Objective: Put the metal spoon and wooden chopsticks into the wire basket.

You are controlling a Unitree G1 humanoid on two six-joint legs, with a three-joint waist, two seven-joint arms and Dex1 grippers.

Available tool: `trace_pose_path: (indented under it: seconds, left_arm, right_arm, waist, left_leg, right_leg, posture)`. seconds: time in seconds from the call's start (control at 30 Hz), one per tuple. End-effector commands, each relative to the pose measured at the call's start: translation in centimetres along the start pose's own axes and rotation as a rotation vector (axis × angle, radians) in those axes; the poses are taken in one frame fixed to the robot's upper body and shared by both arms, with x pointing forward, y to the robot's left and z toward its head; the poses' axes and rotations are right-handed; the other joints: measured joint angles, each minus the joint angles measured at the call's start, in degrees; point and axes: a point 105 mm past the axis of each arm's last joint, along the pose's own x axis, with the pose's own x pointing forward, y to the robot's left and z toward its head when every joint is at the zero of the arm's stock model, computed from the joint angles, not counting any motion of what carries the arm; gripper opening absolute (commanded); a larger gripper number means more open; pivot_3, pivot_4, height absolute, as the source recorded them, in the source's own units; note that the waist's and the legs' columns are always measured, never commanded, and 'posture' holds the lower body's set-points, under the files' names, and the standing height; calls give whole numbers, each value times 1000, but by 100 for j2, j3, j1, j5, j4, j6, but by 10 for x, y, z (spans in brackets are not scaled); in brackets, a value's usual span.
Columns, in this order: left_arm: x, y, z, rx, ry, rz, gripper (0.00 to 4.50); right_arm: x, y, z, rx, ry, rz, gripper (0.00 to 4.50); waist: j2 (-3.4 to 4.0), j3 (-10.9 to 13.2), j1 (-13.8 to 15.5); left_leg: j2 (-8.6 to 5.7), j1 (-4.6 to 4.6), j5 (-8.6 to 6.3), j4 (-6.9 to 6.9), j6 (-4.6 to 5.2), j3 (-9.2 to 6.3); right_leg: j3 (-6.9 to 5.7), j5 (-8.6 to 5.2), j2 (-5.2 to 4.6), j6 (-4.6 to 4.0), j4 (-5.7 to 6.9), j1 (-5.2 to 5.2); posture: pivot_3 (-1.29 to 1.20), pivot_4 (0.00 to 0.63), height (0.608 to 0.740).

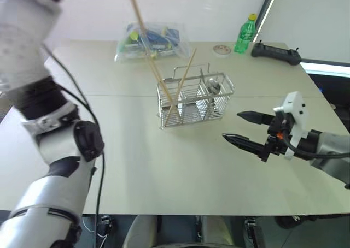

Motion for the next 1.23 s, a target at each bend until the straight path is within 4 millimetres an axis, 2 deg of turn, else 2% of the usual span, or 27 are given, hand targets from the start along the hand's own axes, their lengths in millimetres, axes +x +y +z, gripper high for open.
trace_pose_path:
  seconds: [0.03, 0.13, 0.33, 0.37, 0.4, 0.5, 0.63, 0.8, 0.87, 0.93, 1.03, 1.1, 1.23]
  left_arm:
    - [6, -13, -26, 77, 71, -63, 21]
    - [3, -13, -47, 111, 123, -87, 21]
    - [-5, -16, -95, 66, 214, -101, 21]
    - [-6, -16, -99, 57, 220, -99, 738]
    - [-7, -18, -102, 37, 222, -104, 1048]
    - [-11, -22, -107, -18, 223, -112, 2493]
    - [-13, -21, -98, -54, 184, -99, 4451]
    - [-18, -4, -68, -20, 148, -63, 4451]
    - [-32, 4, -47, 49, 207, -125, 4451]
    - [-55, 11, -33, 162, 317, -207, 4451]
    - [-94, 22, -34, 352, 549, -311, 4451]
    - [-114, 25, -37, 400, 669, -353, 4451]
    - [-133, 21, -46, 413, 788, -421, 4451]
  right_arm:
    - [-4, 1, 11, -38, -38, -30, 4500]
    - [-6, 2, 11, -31, -47, -48, 4500]
    - [-10, 2, 10, -11, -61, -98, 4500]
    - [-11, 3, 10, -10, -63, -100, 4500]
    - [-11, 2, 10, -9, -63, -105, 4500]
    - [-12, 0, 10, -8, -62, -118, 4500]
    - [-13, -5, 12, -15, -62, -127, 4500]
    - [-15, -14, 17, -58, -47, -134, 4500]
    - [-22, -25, 27, -92, -49, -142, 4500]
    - [-31, -38, 40, -119, -61, -154, 4500]
    - [-41, -55, 53, -146, -65, -170, 4500]
    - [-45, -64, 55, -159, -57, -182, 4500]
    - [-41, -74, 51, -161, -50, -182, 4500]
  waist:
    - [1, 2, -37]
    - [3, 3, -83]
    - [6, 2, -15]
    - [4, 2, -4]
    - [2, 4, 4]
    - [1, 4, 0]
    - [2, 4, -13]
    - [6, 3, -31]
    - [11, 9, -62]
    - [16, 12, -122]
    - [28, 8, -158]
    - [27, 8, -127]
    - [27, 11, -39]
  left_leg:
    - [0, 0, 1, 0, 0, 2]
    - [7, -3, 1, -7, 1, 12]
    - [6, -11, -1, -11, 5, 6]
    - [5, -12, -2, -8, 6, 7]
    - [5, -13, -2, -4, 6, 5]
    - [6, -15, -2, 2, 6, 2]
    - [6, -12, -2, -2, 7, 1]
    - [6, -8, -2, -4, 7, 3]
    - [6, -10, -1, -4, 7, 5]
    - [8, -12, -1, -6, 7, 10]
    - [11, -8, -3, -23, 8, 14]
    - [13, -7, -4, -29, 10, 13]
    - [18, -19, -4, -21, 10, 10]
  right_leg:
    - [1, 1, 1, -2, 0, -2]
    - [6, 4, 7, -8, 4, -21]
    - [6, 3, 5, -10, 2, -24]
    - [6, 4, 2, -9, -1, -22]
    - [6, 4, -1, -9, -3, -18]
    - [6, 3, -1, -10, -9, -13]
    - [4, 3, 2, -10, -7, -13]
    - [3, 3, 7, -9, -2, -16]
    - [4, 3, 10, -9, 3, -22]
    - [4, 2, 16, -12, 5, -29]
    - [6, -11, 18, -35, -2, -30]
    - [5, -13, 11, -38, -6, -27]
    - [4, -14, -1, -40, -15, -30]
  posture:
    - [0, 150, 690]
    - [0, 150, 690]
    - [0, 150, 690]
    - [0, 150, 690]
    - [0, 150, 690]
    - [0, 150, 690]
    - [0, 150, 690]
    - [0, 150, 690]
    - [0, 150, 690]
    - [0, 150, 690]
    - [0, 150, 690]
    - [0, 150, 690]
    - [0, 150, 690]
